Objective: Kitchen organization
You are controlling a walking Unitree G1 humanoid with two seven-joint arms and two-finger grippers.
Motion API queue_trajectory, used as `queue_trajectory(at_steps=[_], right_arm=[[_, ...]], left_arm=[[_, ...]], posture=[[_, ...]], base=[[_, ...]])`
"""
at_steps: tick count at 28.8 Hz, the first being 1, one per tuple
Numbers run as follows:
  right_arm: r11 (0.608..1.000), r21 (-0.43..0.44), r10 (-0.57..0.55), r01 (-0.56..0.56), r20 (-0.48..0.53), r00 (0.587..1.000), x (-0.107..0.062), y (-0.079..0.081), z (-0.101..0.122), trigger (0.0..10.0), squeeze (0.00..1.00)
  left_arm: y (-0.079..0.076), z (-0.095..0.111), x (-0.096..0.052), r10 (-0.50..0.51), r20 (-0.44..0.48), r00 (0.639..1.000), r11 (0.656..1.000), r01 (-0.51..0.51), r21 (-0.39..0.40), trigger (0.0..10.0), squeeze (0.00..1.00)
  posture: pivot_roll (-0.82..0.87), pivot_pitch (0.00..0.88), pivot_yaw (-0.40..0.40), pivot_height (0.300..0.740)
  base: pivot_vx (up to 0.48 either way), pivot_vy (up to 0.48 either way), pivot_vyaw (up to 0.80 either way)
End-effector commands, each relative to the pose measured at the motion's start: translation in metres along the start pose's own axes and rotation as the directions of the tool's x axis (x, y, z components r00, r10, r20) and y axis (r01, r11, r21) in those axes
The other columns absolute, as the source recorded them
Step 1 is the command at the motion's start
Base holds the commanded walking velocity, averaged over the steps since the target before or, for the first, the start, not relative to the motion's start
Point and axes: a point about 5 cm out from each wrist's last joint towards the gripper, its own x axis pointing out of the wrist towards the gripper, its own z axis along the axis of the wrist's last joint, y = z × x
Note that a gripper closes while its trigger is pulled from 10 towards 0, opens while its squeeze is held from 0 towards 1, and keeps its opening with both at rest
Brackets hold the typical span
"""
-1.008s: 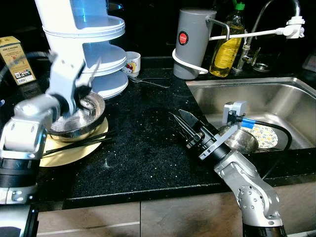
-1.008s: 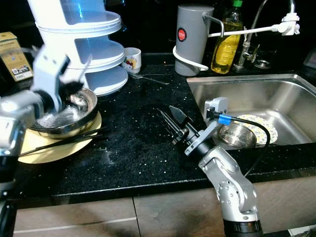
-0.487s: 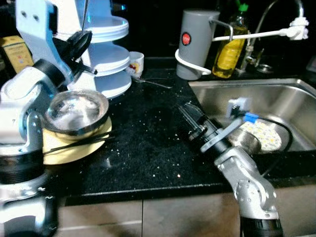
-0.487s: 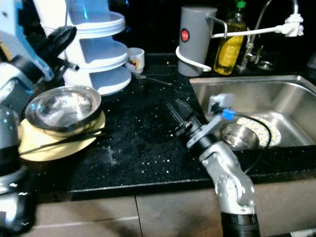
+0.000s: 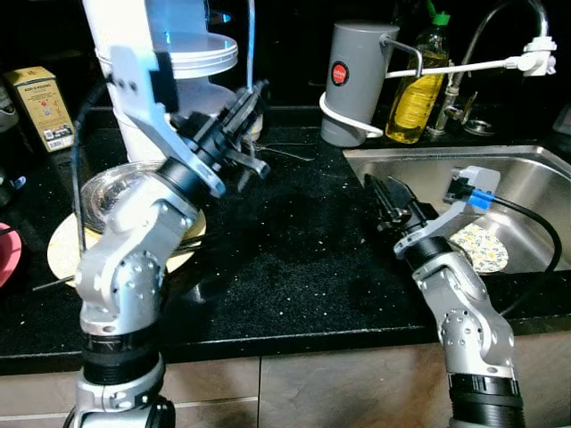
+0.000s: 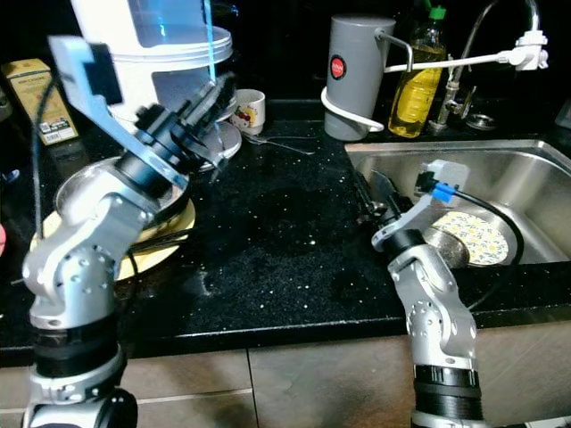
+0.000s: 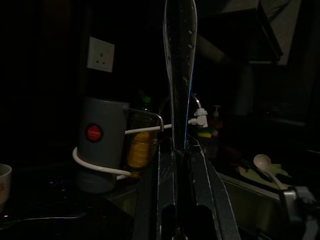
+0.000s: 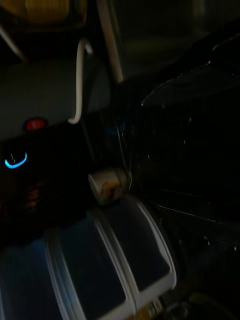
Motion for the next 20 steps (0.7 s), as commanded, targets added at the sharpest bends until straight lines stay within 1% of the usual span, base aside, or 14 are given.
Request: queue_trajectory(at_steps=[1, 3, 5, 8, 11, 20], right_arm=[[0.999, -0.016, -0.038, 0.038, 0.016, 0.999, 0.000, -0.008, 0.004, 10.0, 0.00], [0.999, -0.009, -0.035, 0.035, 0.022, 0.999, 0.001, -0.008, 0.004, 10.0, 0.00], [1.000, -0.012, -0.025, 0.025, 0.030, 0.999, 0.001, -0.006, 0.004, 10.0, 0.00], [1.000, -0.012, 0.017, -0.017, 0.021, 1.000, 0.000, 0.001, 0.001, 10.0, 0.00], [1.000, -0.008, 0.025, -0.025, 0.018, 1.000, 0.000, 0.002, 0.000, 10.0, 0.00], [0.999, -0.003, 0.044, -0.044, 0.019, 0.999, 0.001, 0.004, -0.001, 10.0, 0.00]], left_arm=[[-0.002, -0.007, 0.000, 0.008, -0.018, 1.000, 1.000, -0.008, -0.019, 10.0, 0.00], [0.000, -0.007, 0.000, 0.022, -0.020, 1.000, 1.000, -0.022, -0.015, 10.0, 0.00], [0.001, -0.008, -0.001, 0.038, -0.021, 0.999, 0.999, -0.038, -0.006, 10.0, 0.00], [0.004, -0.010, -0.003, 0.076, -0.029, 0.997, 0.997, -0.075, 0.015, 10.0, 0.00], [0.004, -0.012, -0.004, 0.089, -0.037, 0.995, 0.996, -0.088, 0.027, 10.0, 0.00], [0.004, -0.014, -0.006, 0.108, -0.047, 0.993, 0.994, -0.106, 0.041, 10.0, 0.00]], posture=[[-0.08, 0.000, -0.051, 0.740], [-0.08, 0.000, -0.051, 0.740], [-0.09, 0.000, -0.050, 0.740], [-0.09, 0.000, -0.049, 0.740], [-0.09, 0.000, -0.051, 0.740], [-0.09, 0.000, -0.051, 0.740]], base=[[0.000, 0.000, -0.80], [0.000, 0.000, -0.50], [0.000, 0.000, 0.00], [0.000, 0.000, 0.00], [0.000, 0.000, 0.00], [0.000, -0.415, 0.00]])
